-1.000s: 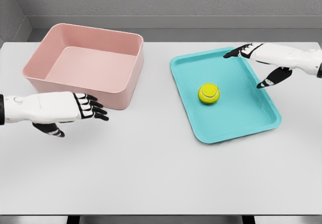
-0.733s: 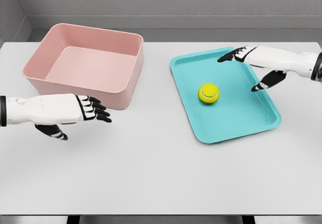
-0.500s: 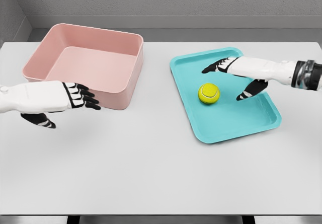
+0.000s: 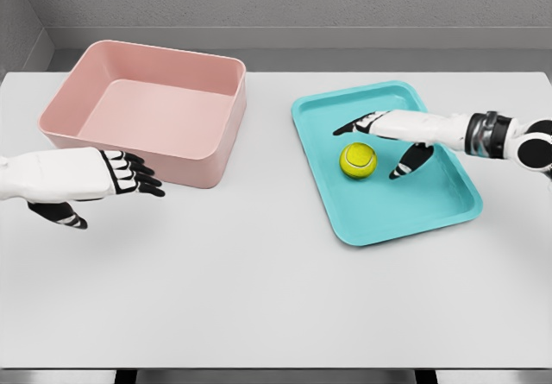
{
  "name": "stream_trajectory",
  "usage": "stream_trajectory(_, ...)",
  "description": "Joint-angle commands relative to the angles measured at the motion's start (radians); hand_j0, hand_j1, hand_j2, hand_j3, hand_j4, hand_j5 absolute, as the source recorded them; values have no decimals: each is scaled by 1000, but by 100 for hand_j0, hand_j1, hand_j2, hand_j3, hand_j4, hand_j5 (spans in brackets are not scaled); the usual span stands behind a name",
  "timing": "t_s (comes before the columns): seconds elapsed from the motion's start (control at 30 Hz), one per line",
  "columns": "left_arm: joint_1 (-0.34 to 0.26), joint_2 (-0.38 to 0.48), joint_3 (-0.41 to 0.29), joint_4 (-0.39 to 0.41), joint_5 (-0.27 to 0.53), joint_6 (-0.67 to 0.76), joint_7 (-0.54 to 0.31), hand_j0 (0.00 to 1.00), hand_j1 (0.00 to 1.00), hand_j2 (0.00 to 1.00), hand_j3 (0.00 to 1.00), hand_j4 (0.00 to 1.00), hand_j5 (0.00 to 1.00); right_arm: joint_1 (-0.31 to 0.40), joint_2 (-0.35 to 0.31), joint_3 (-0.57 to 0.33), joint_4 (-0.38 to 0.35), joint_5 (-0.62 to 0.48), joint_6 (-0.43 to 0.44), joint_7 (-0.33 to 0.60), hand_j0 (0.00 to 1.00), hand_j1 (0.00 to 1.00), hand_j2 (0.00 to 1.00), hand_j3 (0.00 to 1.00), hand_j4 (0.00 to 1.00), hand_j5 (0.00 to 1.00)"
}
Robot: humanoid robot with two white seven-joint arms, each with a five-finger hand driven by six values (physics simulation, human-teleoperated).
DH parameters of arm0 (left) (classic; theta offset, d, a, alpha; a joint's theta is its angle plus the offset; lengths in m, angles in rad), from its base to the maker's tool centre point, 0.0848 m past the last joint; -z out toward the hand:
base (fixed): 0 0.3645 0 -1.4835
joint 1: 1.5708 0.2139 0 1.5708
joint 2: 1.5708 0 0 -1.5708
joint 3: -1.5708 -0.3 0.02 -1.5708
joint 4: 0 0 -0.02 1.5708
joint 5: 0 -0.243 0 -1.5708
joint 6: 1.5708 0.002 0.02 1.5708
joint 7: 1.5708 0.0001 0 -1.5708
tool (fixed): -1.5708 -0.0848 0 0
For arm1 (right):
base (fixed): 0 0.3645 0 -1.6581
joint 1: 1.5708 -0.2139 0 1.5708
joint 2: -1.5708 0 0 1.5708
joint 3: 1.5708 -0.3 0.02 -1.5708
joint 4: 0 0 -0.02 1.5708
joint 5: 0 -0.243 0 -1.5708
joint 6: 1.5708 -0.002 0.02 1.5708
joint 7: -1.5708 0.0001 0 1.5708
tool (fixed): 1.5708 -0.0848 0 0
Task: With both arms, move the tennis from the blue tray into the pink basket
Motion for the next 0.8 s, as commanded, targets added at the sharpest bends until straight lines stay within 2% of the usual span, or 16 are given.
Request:
stream_trajectory(0.0, 2, -25, 1, 0, 6, 2, 0, 100, 100, 100, 100, 100, 100, 0, 18, 8, 4, -3, 25, -1, 100, 100, 100, 100, 100, 100)
stream_trajectory(0.2, 0, -14, 1, 0, 5, 2, 0, 100, 100, 100, 100, 100, 100, -2, 30, 22, 17, -3, 32, -1, 100, 100, 100, 100, 100, 100)
stream_trajectory(0.33, -2, -4, 1, 0, 5, 2, 0, 100, 100, 100, 100, 100, 100, -2, 32, 26, 17, -3, 32, 1, 94, 94, 94, 94, 94, 94)
stream_trajectory(0.43, -34, 32, 1, 1, 5, 2, 0, 100, 100, 100, 100, 100, 100, -8, 49, 46, 26, -3, 32, -1, 91, 91, 91, 91, 91, 91)
stream_trajectory(0.47, -35, 32, 1, 0, 5, 2, 0, 100, 100, 100, 100, 100, 100, -9, 55, 46, 27, -3, 32, -1, 88, 88, 88, 88, 88, 88)
stream_trajectory(0.77, -25, 18, -13, 0, 9, 2, 0, 100, 100, 100, 100, 100, 100, -14, 59, 60, 33, -3, 34, -1, 86, 86, 86, 86, 86, 86)
